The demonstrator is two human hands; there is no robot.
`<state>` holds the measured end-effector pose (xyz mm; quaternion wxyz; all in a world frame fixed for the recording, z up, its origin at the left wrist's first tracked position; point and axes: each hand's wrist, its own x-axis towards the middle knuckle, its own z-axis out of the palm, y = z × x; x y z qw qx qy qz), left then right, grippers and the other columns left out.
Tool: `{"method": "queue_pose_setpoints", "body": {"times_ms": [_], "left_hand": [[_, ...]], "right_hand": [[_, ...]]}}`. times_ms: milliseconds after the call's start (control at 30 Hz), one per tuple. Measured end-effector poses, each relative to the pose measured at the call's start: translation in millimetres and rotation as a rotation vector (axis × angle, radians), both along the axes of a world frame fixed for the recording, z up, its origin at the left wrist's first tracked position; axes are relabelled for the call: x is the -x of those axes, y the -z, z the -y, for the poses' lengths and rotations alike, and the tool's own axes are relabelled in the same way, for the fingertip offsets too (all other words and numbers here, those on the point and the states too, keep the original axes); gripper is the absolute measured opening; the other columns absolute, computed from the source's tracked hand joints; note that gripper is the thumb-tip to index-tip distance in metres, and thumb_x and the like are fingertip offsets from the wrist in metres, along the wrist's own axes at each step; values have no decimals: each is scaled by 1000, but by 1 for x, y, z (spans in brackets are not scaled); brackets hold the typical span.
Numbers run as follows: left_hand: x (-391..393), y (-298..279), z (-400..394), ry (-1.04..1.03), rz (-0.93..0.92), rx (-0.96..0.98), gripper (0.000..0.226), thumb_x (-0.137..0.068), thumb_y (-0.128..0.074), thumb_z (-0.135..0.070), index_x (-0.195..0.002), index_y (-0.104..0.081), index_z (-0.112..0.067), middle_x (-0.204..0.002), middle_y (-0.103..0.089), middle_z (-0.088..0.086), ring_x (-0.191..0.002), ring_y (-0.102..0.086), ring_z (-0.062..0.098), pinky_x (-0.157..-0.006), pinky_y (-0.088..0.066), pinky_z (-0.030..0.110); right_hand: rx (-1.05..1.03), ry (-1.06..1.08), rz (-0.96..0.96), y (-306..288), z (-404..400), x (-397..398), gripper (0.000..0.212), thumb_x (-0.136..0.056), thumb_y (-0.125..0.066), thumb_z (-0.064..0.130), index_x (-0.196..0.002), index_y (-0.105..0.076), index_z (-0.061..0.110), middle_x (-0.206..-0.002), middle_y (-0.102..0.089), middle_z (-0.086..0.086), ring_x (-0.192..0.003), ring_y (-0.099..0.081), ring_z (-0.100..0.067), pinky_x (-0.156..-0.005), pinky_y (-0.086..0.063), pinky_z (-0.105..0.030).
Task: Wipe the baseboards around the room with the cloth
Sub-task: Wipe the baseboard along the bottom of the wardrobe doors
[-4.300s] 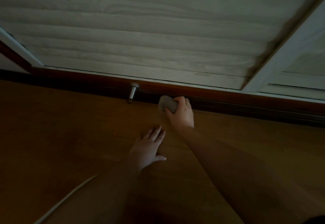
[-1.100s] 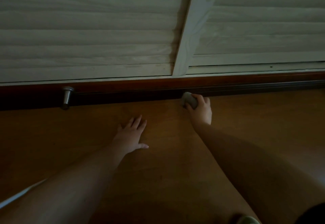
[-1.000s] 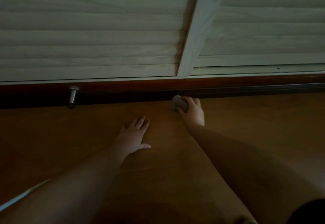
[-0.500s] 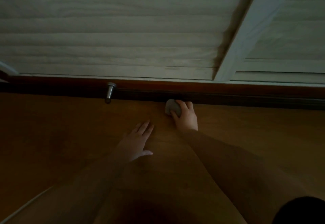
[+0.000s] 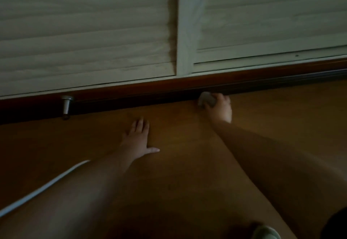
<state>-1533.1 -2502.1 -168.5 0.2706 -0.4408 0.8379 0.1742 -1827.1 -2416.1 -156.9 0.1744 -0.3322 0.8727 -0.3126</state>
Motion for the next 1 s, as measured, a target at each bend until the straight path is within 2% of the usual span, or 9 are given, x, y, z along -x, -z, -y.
{"method": "queue_pose_setpoints", "body": {"times_ms": [100, 200, 300, 467, 633, 800, 1000], "left_hand": [[32, -1, -8, -45, -3, -2, 128, -71, -55, -85, -156, 15, -20, -161, 27, 9, -150, 15, 35, -117, -10, 64], [56, -2, -14, -39, -12, -28, 129, -71, -54, -86, -156, 16, -18, -160, 29, 12, -149, 19, 36, -117, -8, 65], [62, 1, -16, -38, 3, -35, 130, -71, -56, -85, -155, 17, -18, -160, 30, 12, -148, 21, 36, -117, -8, 65], [50, -2, -8, 75, -15, -58, 124, -74, -60, -79, -156, 16, -24, -161, 28, 5, -150, 15, 32, -118, -13, 62], [25, 8, -7, 210, -82, -15, 114, -79, -58, -75, -155, 14, -30, -161, 27, -6, -152, 11, 23, -119, -11, 55], [9, 21, -7, 249, -108, 45, 110, -79, -46, -82, -154, 17, -34, -161, 28, -9, -151, 12, 20, -119, -6, 57], [6, 10, -11, 273, -70, -7, 108, -82, -51, -76, -155, 16, -33, -161, 28, -8, -151, 13, 19, -120, -3, 54]], "right_hand": [[-19, 174, -8, -17, -43, 63, 48, -87, -71, 25, -131, -52, 23, -130, -48, -7, -110, -57, -26, -86, -40, -30], [-15, 162, -23, -22, -67, 81, 47, -85, -74, 30, -127, -53, 26, -125, -49, -3, -102, -54, -18, -82, -41, -30], [-11, 103, -18, -16, -67, 60, 45, -85, -74, 28, -125, -54, 22, -123, -50, -5, -104, -55, -22, -83, -42, -30], [89, -103, 38, -15, -21, 0, 50, -86, -72, 26, -132, -51, 24, -127, -49, 0, -103, -47, -7, -85, -40, -25], [234, -310, 6, -18, 34, -55, 45, -87, -71, 31, -128, -53, 26, -125, -49, 1, -98, -49, -6, -83, -43, -21], [300, -259, 56, -2, 42, -72, 42, -86, -72, 28, -124, -55, 21, -120, -47, -1, -95, -51, -8, -78, -44, -16], [308, -345, 50, -3, 40, -57, 41, -87, -72, 25, -125, -57, 18, -122, -48, -2, -102, -51, -8, -85, -45, -18]]}}
